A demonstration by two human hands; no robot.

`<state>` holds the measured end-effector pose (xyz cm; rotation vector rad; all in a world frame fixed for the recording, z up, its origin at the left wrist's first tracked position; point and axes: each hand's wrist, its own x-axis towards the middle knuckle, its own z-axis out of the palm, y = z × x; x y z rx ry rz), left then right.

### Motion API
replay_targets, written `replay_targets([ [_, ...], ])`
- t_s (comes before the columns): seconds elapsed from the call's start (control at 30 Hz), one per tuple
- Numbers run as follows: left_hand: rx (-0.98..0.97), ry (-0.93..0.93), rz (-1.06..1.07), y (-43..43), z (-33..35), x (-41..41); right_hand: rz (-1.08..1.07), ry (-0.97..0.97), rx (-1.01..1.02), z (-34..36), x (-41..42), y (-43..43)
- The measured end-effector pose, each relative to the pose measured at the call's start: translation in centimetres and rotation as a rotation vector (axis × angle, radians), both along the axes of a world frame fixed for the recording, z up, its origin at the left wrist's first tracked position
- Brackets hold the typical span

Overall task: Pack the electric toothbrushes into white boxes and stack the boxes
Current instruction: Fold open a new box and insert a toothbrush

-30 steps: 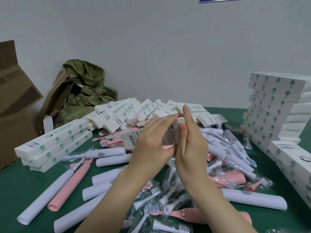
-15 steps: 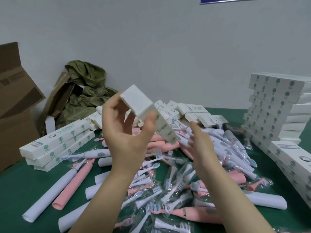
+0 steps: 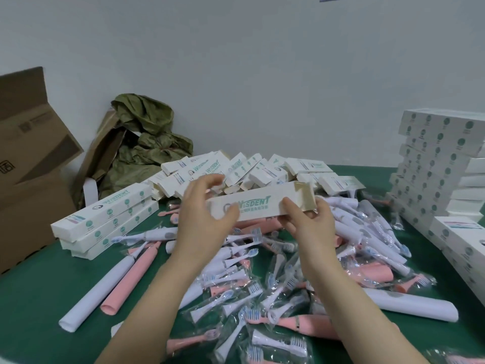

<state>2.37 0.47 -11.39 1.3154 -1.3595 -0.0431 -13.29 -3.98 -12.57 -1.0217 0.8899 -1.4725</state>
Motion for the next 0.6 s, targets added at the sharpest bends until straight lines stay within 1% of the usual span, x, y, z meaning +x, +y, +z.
replay_targets([
  [0.1, 0.083, -0.262, -0.174, -0.1, 0.6, -1.7, 0.062, 0.062, -0.128, 0.1, 0.9, 1.1],
  [0.13, 0.078, -0.352, -0.190, -0.3, 0.7, -2.0, 0.086, 0.069, -0.149, 0.3, 1.0, 1.3],
  [0.17, 0.061, -0.398, -0.193, -0.5, 0.8, -2.1, 0.112, 0.059, -0.153, 0.5, 1.0, 1.5],
  [0.2, 0.054, -0.393, -0.194, -0.6, 1.0, -2.1, 0.140, 0.033, -0.142, 0.8, 0.8, 1.6],
  [0.23, 0.062, -0.346, -0.205, -0.6, 1.2, -2.0, 0.155, 0.013, -0.134, 1.0, 0.7, 1.6],
  [0.27, 0.072, -0.304, -0.218, -0.7, 1.4, -2.0, 0.148, 0.015, -0.130, 1.3, 0.5, 1.5],
  [0.3, 0.075, -0.310, -0.224, -0.6, 1.4, -1.9, 0.124, 0.035, -0.125, 1.4, 0.3, 1.3],
  [0.37, 0.038, -0.468, -0.208, -0.6, 1.4, -1.7, 0.097, 0.044, -0.080, 1.7, 0.0, 0.9],
  [0.43, 0.019, -0.606, -0.206, -0.8, 1.2, -1.8, 0.134, -0.014, 0.000, 1.9, -0.3, 0.5],
  [0.5, 0.072, -0.586, -0.232, -0.7, 1.1, -2.0, 0.173, -0.021, -0.003, 2.0, -0.7, 0.4],
  [0.57, 0.114, -0.428, -0.287, -0.6, 1.6, -2.4, 0.199, 0.001, -0.088, 2.0, -0.9, 0.4],
  [0.6, 0.096, -0.339, -0.303, -0.5, 2.0, -2.6, 0.217, 0.012, -0.136, 1.9, -0.9, 0.4],
])
